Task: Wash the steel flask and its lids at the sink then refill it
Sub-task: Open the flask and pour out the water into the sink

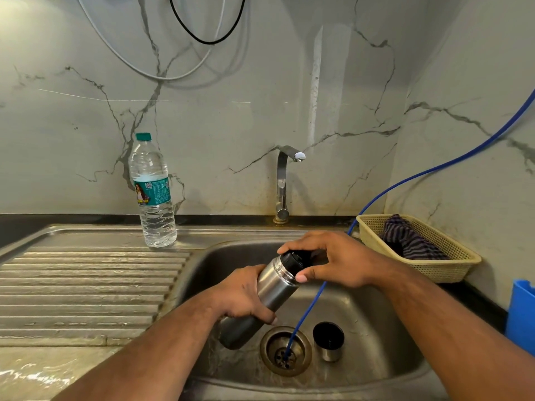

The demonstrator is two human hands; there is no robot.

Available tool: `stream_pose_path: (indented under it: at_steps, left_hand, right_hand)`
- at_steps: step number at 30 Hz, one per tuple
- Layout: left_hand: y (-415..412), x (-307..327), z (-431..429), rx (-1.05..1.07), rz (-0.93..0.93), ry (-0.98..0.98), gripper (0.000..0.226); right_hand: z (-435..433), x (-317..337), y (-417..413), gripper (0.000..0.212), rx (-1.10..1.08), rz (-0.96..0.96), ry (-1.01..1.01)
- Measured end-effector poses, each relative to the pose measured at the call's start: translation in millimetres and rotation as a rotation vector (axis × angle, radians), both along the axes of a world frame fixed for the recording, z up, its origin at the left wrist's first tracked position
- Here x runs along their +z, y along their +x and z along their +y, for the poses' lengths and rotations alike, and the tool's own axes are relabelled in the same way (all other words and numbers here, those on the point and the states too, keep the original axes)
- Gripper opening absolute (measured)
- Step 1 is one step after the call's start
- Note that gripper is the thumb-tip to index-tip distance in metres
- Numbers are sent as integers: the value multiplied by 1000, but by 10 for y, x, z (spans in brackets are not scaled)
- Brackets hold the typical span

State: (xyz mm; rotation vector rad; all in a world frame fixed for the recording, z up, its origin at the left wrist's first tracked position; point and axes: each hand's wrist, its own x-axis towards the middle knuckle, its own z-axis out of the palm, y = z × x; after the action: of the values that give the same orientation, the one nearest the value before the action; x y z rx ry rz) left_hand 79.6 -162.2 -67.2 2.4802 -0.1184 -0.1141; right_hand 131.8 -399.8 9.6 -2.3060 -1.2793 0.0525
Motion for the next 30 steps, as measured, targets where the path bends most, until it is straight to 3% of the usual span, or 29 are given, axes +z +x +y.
stream_pose_path:
  at_steps: [7, 9, 13, 17, 21, 24, 28, 30]
  left_hand:
    - [-13, -16, 1, -4, 16, 26, 80]
    - [-16, -15, -13, -12, 22, 44, 77]
    - [-10, -1, -22, -26, 20, 41, 78]
    - [-9, 16, -1, -8, 4, 16, 81]
    - [-13, 11, 17, -3, 3, 11, 81]
    - [-20, 16, 9, -4, -1, 11, 80]
    - [-28, 12, -5, -7, 11, 25, 80]
    - [-30, 4, -21, -15, 17, 44, 77]
  right_hand:
    - [213, -28, -212, 88, -386, -32, -88]
    - [282, -80, -242, 80, -430, -57, -119]
    - [279, -47, -240, 55, -380, -105, -117]
    - [154, 28, -175, 36, -195, -104, -61]
    - [59, 13, -66, 47, -16, -101, -58]
    - [28, 38, -66, 55, 15, 10, 2]
    - [206, 32, -264, 93, -349, 30, -36]
    - [340, -49, -306, 81, -466, 12, -131]
